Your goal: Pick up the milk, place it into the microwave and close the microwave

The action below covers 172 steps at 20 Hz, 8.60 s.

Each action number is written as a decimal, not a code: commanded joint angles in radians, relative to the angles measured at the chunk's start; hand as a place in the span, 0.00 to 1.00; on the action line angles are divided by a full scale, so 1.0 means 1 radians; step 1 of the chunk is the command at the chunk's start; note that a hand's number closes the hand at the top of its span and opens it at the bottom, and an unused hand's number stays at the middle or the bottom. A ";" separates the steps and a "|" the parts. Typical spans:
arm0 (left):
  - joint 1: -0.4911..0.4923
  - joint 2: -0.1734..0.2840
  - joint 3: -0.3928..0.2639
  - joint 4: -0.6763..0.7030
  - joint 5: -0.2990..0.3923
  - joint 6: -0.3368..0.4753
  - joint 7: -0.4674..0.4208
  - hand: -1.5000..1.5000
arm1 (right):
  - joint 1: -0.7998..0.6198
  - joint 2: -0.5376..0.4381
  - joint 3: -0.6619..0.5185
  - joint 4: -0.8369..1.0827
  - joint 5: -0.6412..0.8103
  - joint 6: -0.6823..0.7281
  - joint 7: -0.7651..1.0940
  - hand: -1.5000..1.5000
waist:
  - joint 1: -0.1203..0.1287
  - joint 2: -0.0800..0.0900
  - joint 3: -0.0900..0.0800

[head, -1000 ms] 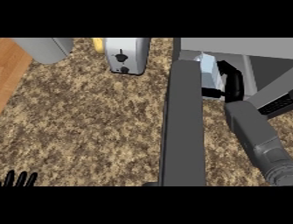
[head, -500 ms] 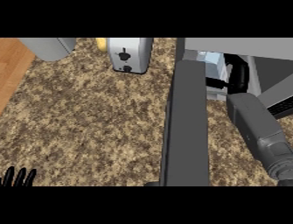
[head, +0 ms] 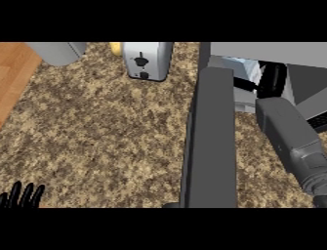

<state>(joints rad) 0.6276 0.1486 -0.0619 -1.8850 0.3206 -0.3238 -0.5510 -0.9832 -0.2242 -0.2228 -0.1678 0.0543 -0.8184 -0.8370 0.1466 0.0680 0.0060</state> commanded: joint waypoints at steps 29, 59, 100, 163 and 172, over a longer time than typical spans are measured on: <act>-0.059 0.013 0.014 0.032 -0.028 -0.007 -0.018 0.00 | -0.038 0.085 0.152 0.097 0.182 0.090 0.199 0.00 | 0.019 -0.004 0.003; 0.041 -0.040 -0.038 0.047 -0.114 0.004 -0.049 0.00 | 0.345 0.143 -0.032 -0.001 -0.021 0.685 -0.276 0.00 | -0.121 -0.060 -0.004; -0.703 -0.148 -0.334 0.535 -0.526 0.158 0.284 1.00 | 0.946 -0.192 -0.077 -0.463 -0.239 1.134 -0.217 0.00 | -0.163 -0.065 -0.005; -1.684 -0.148 -0.832 1.095 0.273 0.831 0.270 1.00 | 0.756 -0.347 0.153 -0.994 -0.487 1.333 0.135 0.00 | -0.536 0.024 -0.002; -1.758 -0.147 -0.812 1.162 0.322 0.855 0.276 1.00 | 0.713 -0.366 0.210 -1.051 -0.534 1.422 0.200 0.00 | -0.567 0.037 0.000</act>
<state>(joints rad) -1.0619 0.0313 -0.8835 -0.7359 0.6309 0.5367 -0.2657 -0.2501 -0.5792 -0.0308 -1.2065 -0.4618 0.5147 -0.6177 -0.4004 0.1008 0.0053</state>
